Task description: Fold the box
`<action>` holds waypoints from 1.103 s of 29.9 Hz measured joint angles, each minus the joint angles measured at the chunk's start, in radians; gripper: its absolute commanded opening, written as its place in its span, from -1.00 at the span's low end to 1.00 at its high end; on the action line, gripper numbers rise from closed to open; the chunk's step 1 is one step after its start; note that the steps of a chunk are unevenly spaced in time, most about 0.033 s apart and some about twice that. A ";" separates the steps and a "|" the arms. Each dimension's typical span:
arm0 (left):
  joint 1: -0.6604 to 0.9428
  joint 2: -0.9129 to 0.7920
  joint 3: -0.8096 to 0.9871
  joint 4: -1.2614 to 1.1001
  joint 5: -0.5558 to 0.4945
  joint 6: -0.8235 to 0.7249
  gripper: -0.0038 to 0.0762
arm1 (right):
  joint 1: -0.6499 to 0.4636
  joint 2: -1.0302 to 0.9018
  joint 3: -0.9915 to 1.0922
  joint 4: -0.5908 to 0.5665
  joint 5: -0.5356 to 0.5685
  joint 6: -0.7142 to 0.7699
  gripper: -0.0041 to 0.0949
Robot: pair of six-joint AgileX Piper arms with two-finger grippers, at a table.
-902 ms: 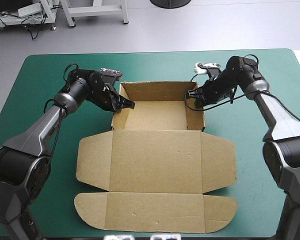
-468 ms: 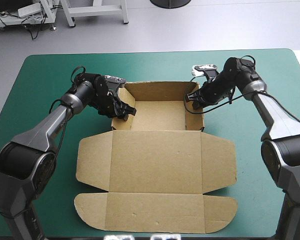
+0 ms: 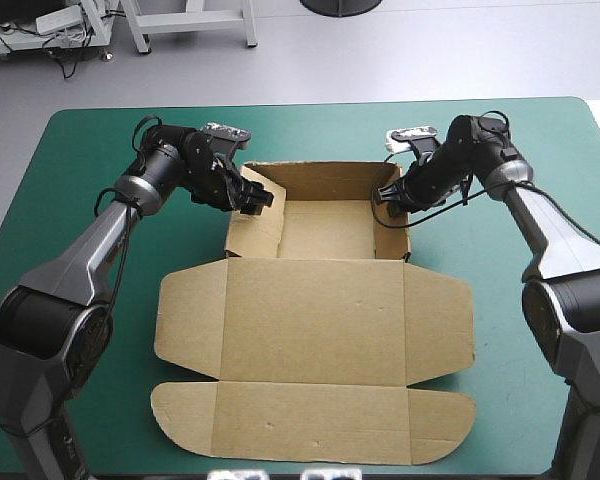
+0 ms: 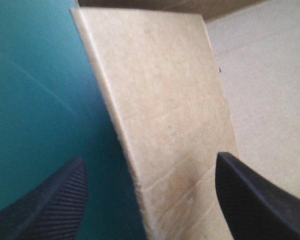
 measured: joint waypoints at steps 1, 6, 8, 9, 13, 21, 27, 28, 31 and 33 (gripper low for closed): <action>0.000 0.000 -0.019 0.008 0.003 -0.001 0.39 | 0.000 0.000 -0.008 -0.005 -0.003 0.000 -0.06; 0.000 0.000 -0.081 0.076 0.025 -0.007 0.39 | 0.000 -0.007 -0.094 -0.013 -0.011 0.000 -0.06; 0.000 0.000 -0.114 0.101 0.050 -0.007 0.38 | 0.000 -0.017 -0.137 -0.013 -0.008 0.000 -0.06; 0.000 0.000 -0.134 0.111 0.068 -0.007 0.37 | 0.000 -0.022 -0.161 -0.012 0.000 0.000 -0.06; 0.000 0.000 -0.235 0.121 0.172 -0.022 0.11 | 0.000 -0.030 -0.252 -0.007 0.072 0.017 -0.06; 0.000 -0.070 -0.360 0.089 0.203 -0.032 -0.77 | 0.000 -0.052 -0.300 -0.021 0.147 0.096 -0.06; 0.000 -0.225 -0.363 0.040 0.204 -0.006 -0.93 | 0.000 -0.061 -0.261 -0.011 0.147 0.129 -0.06; 0.000 -0.253 -0.363 0.040 0.204 -0.005 -0.93 | 0.000 -0.061 -0.241 -0.011 0.147 0.129 -0.06; 0.000 -0.333 -0.344 0.050 0.204 0.001 -0.93 | 0.000 -0.061 -0.181 -0.013 0.147 0.129 -0.06; 0.000 -0.382 -0.310 0.067 0.204 0.013 -0.93 | 0.000 -0.061 -0.146 -0.014 0.147 0.128 -0.06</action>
